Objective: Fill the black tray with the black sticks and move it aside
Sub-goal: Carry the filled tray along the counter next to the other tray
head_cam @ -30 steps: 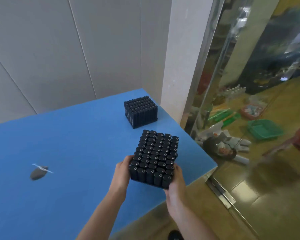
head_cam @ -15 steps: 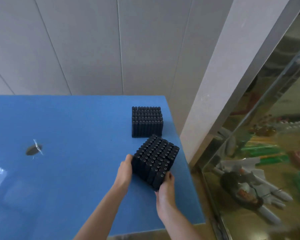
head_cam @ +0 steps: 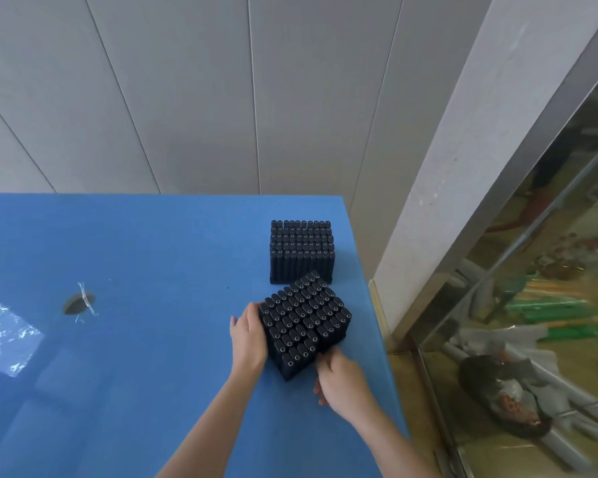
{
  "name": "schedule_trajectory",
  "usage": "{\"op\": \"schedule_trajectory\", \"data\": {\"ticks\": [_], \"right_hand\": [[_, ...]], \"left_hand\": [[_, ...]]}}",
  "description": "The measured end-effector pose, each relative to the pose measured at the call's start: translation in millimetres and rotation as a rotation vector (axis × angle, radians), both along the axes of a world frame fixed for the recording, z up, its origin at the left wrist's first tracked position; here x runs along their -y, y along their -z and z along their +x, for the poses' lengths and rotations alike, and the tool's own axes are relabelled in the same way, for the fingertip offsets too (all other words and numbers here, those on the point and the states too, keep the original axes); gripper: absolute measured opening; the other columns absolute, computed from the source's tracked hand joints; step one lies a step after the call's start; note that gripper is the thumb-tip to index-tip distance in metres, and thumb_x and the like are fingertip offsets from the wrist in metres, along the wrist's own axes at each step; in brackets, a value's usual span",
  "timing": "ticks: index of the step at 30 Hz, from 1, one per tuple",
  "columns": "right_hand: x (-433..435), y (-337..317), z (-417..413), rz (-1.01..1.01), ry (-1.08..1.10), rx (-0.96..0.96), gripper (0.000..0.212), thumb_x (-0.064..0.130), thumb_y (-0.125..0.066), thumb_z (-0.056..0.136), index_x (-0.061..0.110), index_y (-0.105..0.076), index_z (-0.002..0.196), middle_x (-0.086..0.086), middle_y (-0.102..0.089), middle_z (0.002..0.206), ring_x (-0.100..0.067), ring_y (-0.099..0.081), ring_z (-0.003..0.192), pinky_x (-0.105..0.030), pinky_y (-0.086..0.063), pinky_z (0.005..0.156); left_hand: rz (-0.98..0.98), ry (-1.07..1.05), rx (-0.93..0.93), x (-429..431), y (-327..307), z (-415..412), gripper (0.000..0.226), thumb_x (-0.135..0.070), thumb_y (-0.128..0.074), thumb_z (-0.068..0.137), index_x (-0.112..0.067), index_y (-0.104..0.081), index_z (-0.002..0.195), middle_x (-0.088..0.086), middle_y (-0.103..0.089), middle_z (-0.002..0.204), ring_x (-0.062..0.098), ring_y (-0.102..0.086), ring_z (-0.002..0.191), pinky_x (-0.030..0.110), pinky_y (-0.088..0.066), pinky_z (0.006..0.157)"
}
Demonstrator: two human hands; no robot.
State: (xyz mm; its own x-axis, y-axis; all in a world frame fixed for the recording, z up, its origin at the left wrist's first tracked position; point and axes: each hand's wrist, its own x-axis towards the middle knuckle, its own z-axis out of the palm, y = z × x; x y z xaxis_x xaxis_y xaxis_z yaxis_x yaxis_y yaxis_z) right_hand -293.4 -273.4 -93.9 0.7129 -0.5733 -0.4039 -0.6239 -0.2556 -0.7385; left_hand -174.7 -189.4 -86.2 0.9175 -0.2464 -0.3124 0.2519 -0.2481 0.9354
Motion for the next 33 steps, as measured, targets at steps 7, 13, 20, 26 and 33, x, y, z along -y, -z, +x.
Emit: {"op": "schedule_trajectory", "data": {"ticks": [7,13,20,26,33], "right_hand": [[45.2,2.2,-22.6,-0.26,0.085,0.248,0.066,0.002,-0.068,0.076,0.011,-0.037,0.133,0.007,-0.045,0.125,-0.012,-0.043,0.122,-0.013,-0.026,0.095],[40.4,19.4,-13.5,-0.269,-0.084,0.418,0.064,0.01,-0.076,0.073,0.045,-0.04,0.114,0.03,-0.048,0.109,-0.004,-0.05,0.106,-0.005,-0.033,0.09],[25.8,30.8,-15.0,-0.515,0.088,0.497,0.039,0.003,-0.065,0.082,0.021,-0.063,0.117,0.014,-0.068,0.103,-0.005,-0.056,0.092,-0.037,-0.046,0.088],[32.3,28.4,-9.7,-0.61,0.071,0.42,0.033,0.012,-0.072,0.079,0.023,-0.067,0.11,0.01,-0.068,0.075,-0.003,-0.051,0.061,-0.002,-0.036,0.056],[37.8,37.0,0.1,-0.564,0.134,0.409,0.033,0.014,-0.072,0.079,0.019,-0.068,0.111,0.007,-0.059,0.076,-0.01,-0.051,0.073,-0.015,-0.037,0.064]], "left_hand": [[-0.151,0.105,0.088,-40.2,7.9,-40.0,0.045,-0.029,-0.034,0.101,-0.023,-0.033,0.145,-0.017,-0.033,0.148,-0.008,-0.026,0.135,0.019,-0.017,0.113],[0.12,0.579,0.288,-46.9,22.3,-47.7,0.118,-0.037,-0.068,0.066,-0.036,0.021,0.144,-0.038,-0.014,0.143,-0.016,-0.032,0.121,-0.004,-0.032,0.08],[0.049,0.537,0.254,-33.0,29.1,0.1,0.097,-0.009,-0.074,0.075,-0.036,-0.014,0.146,-0.054,-0.045,0.113,-0.027,-0.041,0.111,0.001,-0.033,0.095],[0.027,0.627,0.239,-27.7,22.1,21.2,0.088,-0.002,-0.071,0.078,-0.032,-0.021,0.144,-0.051,-0.047,0.113,-0.026,-0.042,0.111,-0.003,-0.031,0.089],[0.006,0.632,0.216,-21.4,26.3,35.8,0.088,0.0,-0.073,0.075,-0.025,-0.027,0.146,-0.022,-0.052,0.132,-0.017,-0.043,0.119,-0.002,-0.032,0.09]]}}
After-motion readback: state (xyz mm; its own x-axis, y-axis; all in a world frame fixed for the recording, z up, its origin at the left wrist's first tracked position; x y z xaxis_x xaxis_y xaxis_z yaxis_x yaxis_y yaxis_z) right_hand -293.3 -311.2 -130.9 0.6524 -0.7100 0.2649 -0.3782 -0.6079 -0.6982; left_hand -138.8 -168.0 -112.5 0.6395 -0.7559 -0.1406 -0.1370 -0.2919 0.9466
